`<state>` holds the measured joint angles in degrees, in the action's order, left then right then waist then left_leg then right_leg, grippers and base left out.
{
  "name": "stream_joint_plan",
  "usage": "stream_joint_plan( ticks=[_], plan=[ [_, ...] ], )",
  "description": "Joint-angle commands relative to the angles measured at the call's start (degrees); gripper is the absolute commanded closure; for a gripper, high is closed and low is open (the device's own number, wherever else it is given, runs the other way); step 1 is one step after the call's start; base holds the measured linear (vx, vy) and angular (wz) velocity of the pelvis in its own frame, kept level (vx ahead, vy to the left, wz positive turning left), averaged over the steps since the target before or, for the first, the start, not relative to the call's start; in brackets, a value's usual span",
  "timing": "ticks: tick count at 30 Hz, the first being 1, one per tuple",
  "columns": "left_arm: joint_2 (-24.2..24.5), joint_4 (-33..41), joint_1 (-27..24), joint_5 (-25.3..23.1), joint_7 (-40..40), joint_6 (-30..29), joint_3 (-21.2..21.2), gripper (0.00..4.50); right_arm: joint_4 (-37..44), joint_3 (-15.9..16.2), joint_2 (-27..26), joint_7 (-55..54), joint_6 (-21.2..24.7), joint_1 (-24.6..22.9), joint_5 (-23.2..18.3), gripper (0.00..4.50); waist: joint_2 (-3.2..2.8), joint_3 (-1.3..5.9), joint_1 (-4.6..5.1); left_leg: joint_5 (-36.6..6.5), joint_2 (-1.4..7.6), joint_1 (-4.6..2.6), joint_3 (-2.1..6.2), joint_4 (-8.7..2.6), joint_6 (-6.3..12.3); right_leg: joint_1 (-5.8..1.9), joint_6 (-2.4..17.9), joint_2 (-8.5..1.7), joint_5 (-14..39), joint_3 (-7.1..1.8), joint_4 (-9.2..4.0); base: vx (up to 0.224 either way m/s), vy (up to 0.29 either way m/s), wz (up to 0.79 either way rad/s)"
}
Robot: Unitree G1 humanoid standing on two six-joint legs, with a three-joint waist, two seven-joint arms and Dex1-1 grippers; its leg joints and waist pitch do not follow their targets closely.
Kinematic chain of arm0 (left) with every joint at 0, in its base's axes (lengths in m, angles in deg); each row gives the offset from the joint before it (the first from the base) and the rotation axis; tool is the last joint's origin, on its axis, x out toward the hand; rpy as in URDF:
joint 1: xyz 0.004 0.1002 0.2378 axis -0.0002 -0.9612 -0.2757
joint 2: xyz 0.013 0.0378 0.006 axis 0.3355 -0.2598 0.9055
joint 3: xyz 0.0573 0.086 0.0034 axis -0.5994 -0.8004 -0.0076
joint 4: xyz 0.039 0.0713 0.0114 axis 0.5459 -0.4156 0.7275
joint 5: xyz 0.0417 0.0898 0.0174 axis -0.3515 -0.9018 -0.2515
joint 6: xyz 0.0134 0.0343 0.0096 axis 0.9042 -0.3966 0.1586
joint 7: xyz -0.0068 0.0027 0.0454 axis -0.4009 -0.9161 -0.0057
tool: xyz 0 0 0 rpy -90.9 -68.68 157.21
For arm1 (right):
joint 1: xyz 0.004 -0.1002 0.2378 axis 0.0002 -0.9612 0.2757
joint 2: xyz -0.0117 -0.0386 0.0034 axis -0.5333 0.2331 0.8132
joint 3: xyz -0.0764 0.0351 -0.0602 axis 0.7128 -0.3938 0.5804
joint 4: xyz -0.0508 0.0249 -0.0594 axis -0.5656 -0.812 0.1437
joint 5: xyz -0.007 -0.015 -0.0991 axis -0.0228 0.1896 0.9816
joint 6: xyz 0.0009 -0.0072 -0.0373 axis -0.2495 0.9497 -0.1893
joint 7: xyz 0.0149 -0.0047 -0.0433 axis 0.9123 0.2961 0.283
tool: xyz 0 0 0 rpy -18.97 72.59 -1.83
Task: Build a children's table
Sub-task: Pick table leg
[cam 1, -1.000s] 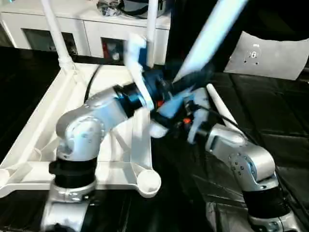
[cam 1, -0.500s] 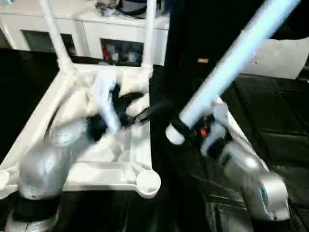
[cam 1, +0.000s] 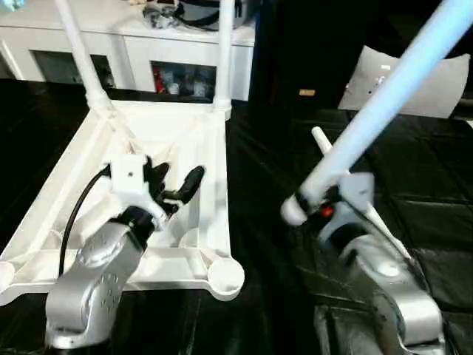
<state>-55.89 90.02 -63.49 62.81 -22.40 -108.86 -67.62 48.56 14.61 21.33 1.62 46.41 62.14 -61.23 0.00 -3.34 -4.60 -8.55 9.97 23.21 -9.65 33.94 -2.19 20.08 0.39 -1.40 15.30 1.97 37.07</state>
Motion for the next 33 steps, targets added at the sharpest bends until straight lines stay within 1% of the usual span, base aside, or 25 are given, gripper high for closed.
stream_joint_plan(
  ticks=[1, 3, 5, 7, 8, 9, 11, 12, 13, 14, 15, 16, 17, 18, 19, 20, 21, 22, 24, 27, 29, 30, 31, 32, 33],
  plan=[
    [-0.10, 1.59, 0.15, -1.42, 0.91, 0.02, -1.54, 0.51, 1.21, -1.42, -0.88, 0.21, -3.82, 0.57, -1.36, 2.59, -0.84, 4.74, 0.23, 6.38, 2.51, -0.85, 1.46, -2.11, 1.33, 0.23, 7.69, -4.51, -25.58, -2.03, -2.80, 0.000, 0.000, 0.00],
    [-0.16, 1.94, 0.19, -1.76, 0.82, 0.05, -1.69, 0.51, 0.81, -1.30, -1.28, 0.58, -5.45, 0.53, -1.44, 2.59, -0.69, 5.45, 0.18, 7.77, 1.43, 0.06, 0.90, -1.07, 4.60, 0.58, 8.89, -4.45, -31.39, -1.48, -2.70, 0.000, 0.000, 0.00],
    [0.36, 2.54, 0.01, -1.73, 0.03, 0.15, -1.78, 0.51, 0.84, -0.77, -1.24, -1.42, -2.06, 0.30, -0.51, 2.59, -1.14, 5.21, 0.18, 2.51, 1.64, 0.38, 1.05, -1.31, 5.84, 1.46, 9.76, -4.45, -24.76, -0.91, -3.69, -0.072, 0.019, 0.01],
    [2.19, 3.10, -0.56, -2.93, -1.25, 0.39, -2.94, 0.51, 0.28, -1.13, -2.08, 1.73, 1.05, -0.06, -5.11, 2.59, -1.47, 3.36, 0.54, -22.97, 2.84, -2.10, 1.55, -2.99, -0.05, 1.50, 7.15, -5.10, 14.11, -1.23, -6.15, -0.086, 0.032, 0.01],
    [2.19, 3.10, -0.56, -2.93, -1.25, 0.39, -2.94, 0.51, 0.28, -1.13, -2.08, 1.73, 1.05, -0.06, -5.11, 2.59, -1.50, 1.96, 1.06, -33.89, 2.96, -3.61, 2.35, -3.32, -4.43, 3.05, 2.77, -5.38, 29.87, -1.44, -7.85, -0.113, 0.050, -0.07],
    [2.70, 3.23, -0.97, -3.31, -1.56, 0.51, -3.34, 0.51, 0.18, -1.11, -2.30, 2.53, 0.75, -0.30, -5.72, 2.59, -1.19, 1.31, 1.66, -37.59, 2.67, -3.62, 2.78, -3.56, -6.11, 3.01, 1.17, -5.33, 34.52, -1.03, -8.40, -0.113, 0.050, -0.07],
    [3.01, 2.07, -2.37, -4.23, -1.45, 1.45, -3.44, 0.51, -0.33, 0.65, -1.40, 3.32, -0.22, -0.97, -3.96, 2.59, -1.92, 0.90, 2.40, -48.55, 3.10, -3.83, 3.71, -5.92, -9.42, 1.34, -0.28, -5.05, 37.36, 1.09, -8.27, -0.082, 0.067, -0.19],
    [3.33, 1.68, -2.51, -4.50, -1.82, 1.81, -3.57, 0.51, -0.49, 1.01, -1.15, 3.57, -0.67, -0.99, -3.64, 2.59, -2.32, 0.79, 2.46, -50.70, 3.38, -2.97, 3.43, -7.47, -9.82, 0.27, 0.29, -4.46, 34.96, 1.72, -6.95, -0.065, 0.073, -0.19],
    [4.66, 0.52, -2.72, -5.29, -3.24, 2.74, -4.02, 0.51, -0.80, 1.77, -0.59, 4.22, -1.94, -0.93, -2.87, 2.59, -2.89, 2.02, 1.27, -52.23, 4.17, 0.53, 2.25, -11.24, -9.89, -4.21, 1.71, -3.65, 21.71, 1.30, 1.61, -0.127, 0.049, -0.13],
    [5.08, 0.20, -2.69, -4.64, -4.11, 2.05, -3.97, 0.51, -0.86, 2.06, -0.25, 4.53, -2.39, -0.96, -2.67, 2.59, -3.04, 2.06, -1.22, -50.83, 3.19, 2.68, -2.21, -14.23, -11.04, -4.27, 3.08, -2.25, 18.50, 1.13, 5.60, -0.126, -0.002, 0.00],
    [5.34, 0.01, -2.64, -3.97, -4.76, 1.32, -3.88, 0.51, -0.88, 2.26, 0.01, 4.74, -2.67, -0.99, -2.58, 2.59, -0.10, 2.82, -0.07, -42.21, 2.53, 0.01, -2.63, -11.22, -9.15, -2.18, 1.86, -3.84, 25.66, -1.40, 2.47, -0.126, -0.002, 0.00],
    [6.00, 0.03, -2.53, -3.32, -5.94, 0.61, -4.09, 0.51, -0.86, 2.59, 0.53, 5.11, -2.58, -1.03, -2.36, 2.59, 3.06, 1.00, 0.98, -19.10, -1.94, -7.90, 1.55, 8.81, -4.03, 9.43, -0.98, -10.29, 58.10, -5.06, -14.25, -0.052, -0.054, 0.17],
    [7.30, 0.22, -2.20, -2.77, -7.67, -0.39, -4.72, 0.51, -0.85, 2.98, 1.44, 6.27, -2.28, -1.24, -2.41, 2.59, 1.13, 0.11, 1.98, -7.00, -3.05, -1.65, 5.55, 9.00, -0.79, 2.36, 1.15, -11.71, 58.02, -7.16, -11.97, 0.000, 0.000, 0.00],
    [8.01, 0.27, -1.96, -2.66, -8.35, -1.01, -5.09, 0.51, -0.93, 3.12, 2.04, 6.72, -2.03, -1.29, -2.10, 2.59, 0.51, 0.83, 1.23, -8.11, -1.85, -1.29, 6.79, 7.48, -2.34, 0.19, 1.89, -12.23, 52.86, -6.35, -10.34, 0.000, 0.000, 0.00],
    [8.19, 0.26, -1.88, -2.65, -8.44, -1.20, -5.18, 0.51, -0.97, 3.13, 2.23, 6.81, -1.95, -1.29, -1.98, 2.59, -0.76, 1.57, 1.30, -16.42, 0.54, -3.00, 6.38, 0.92, -5.56, -0.11, 4.75, -7.79, 33.25, -2.56, -6.67, 0.012, 0.077, -0.19],
    [8.41, 0.11, -1.76, -2.74, -8.49, -1.29, -5.09, 0.51, -1.24, 2.92, 2.39, 6.95, -1.72, -1.25, -2.03, 2.59, -2.25, 1.78, 2.18, -32.92, 2.41, -5.10, 7.16, -2.81, -6.62, 1.44, 4.60, -4.02, 21.63, -1.32, -4.52, -0.086, 0.052, 0.11],
    [8.64, -0.24, -1.46, -2.87, -8.47, -1.33, -4.83, 0.51, -1.49, 2.49, 2.62, 7.84, -1.57, -1.17, -2.73, 2.59, -2.28, 1.62, 3.31, -36.94, 2.83, -4.84, 7.52, -3.78, -6.77, 0.78, 5.05, -3.92, 15.38, -1.00, -4.00, -0.086, 0.052, 0.11],
    [8.87, -0.49, -1.14, -3.11, -8.45, -1.25, -4.69, 0.51, -1.44, 2.01, 2.88, 8.51, -1.62, -1.08, -3.26, 2.59, -2.83, 1.56, 4.21, -40.25, 2.68, -3.74, 7.63, -5.59, -5.66, -1.20, 6.23, -4.57, 5.20, -0.46, -3.96, -0.109, 0.055, 0.01],
    [9.49, -0.82, -0.82, -2.40, -10.15, -0.99, -4.46, 0.51, -1.09, 1.07, 3.33, 9.37, -0.96, -1.01, -4.66, 2.59, -2.46, 1.12, 4.37, -41.63, 2.28, -3.78, 7.02, -5.80, -5.51, -1.18, 5.57, -5.18, 10.17, -0.51, -5.14, -0.066, 0.067, -0.08],
    [12.83, -0.91, -1.15, -1.73, -15.50, -0.46, -5.63, 0.16, -1.64, 0.42, 3.88, 10.46, -0.84, -0.75, -6.26, 2.59, -0.82, 0.45, 5.06, -43.49, 1.02, -5.18, 5.72, -4.57, -5.62, 0.38, 1.45, -6.25, 32.38, -0.46, -8.92, -0.054, 0.016, -0.02],
    [14.82, -0.97, -1.38, -1.51, -18.12, -0.69, -6.29, 0.16, -2.09, 0.51, 4.24, 10.64, -1.87, -0.55, -5.86, 2.59, -1.54, 0.54, 5.33, -43.32, 0.71, -5.68, 5.41, -4.81, -4.69, -0.45, -0.89, -5.95, 36.82, 1.64, -9.98, -0.070, -0.013, -0.08],
    [18.51, -1.32, -1.53, -1.75, -22.57, -0.68, -7.64, 0.16, -2.89, 0.69, 4.25, 11.51, -3.04, -0.13, -5.96, 2.59, -0.68, 0.93, 5.29, -45.16, 2.26, -2.98, 6.03, -7.66, -4.34, -3.75, -0.25, -5.73, 27.56, 2.03, -6.01, -0.077, -0.018, -0.11],
    [20.02, -1.61, -1.46, -2.08, -24.24, -0.61, -8.26, 0.16, -3.23, 0.85, 4.37, 11.95, -2.62, 0.09, -6.13, 2.59, -2.26, 0.84, 2.59, -49.73, 3.50, 0.30, 4.59, -12.54, -4.41, -6.36, 0.97, -3.92, 15.06, 1.64, 1.97, -0.082, -0.061, 0.01],
    [22.70, -2.65, -1.07, -3.11, -27.03, -0.21, -9.59, 0.08, -4.21, 1.45, 4.99, 12.61, -1.26, 0.47, -5.85, 2.59, -0.70, 0.93, 0.93, -44.82, 2.92, -0.47, 1.93, -12.83, -3.18, -4.78, 0.53, -3.69, 14.65, -0.87, 3.27, -0.036, -0.131, 0.15],
    [25.05, -3.91, -0.60, -3.97, -29.54, 0.21, -10.71, 0.03, -5.13, 2.05, 5.58, 13.20, 0.33, 0.80, -5.52, 2.59, 1.76, 0.91, 1.73, -37.12, 1.27, -3.64, 1.90, -8.21, -2.98, -1.11, -1.56, -5.17, 29.90, -3.31, -2.44, -0.036, -0.131, 0.15]
  ],
)
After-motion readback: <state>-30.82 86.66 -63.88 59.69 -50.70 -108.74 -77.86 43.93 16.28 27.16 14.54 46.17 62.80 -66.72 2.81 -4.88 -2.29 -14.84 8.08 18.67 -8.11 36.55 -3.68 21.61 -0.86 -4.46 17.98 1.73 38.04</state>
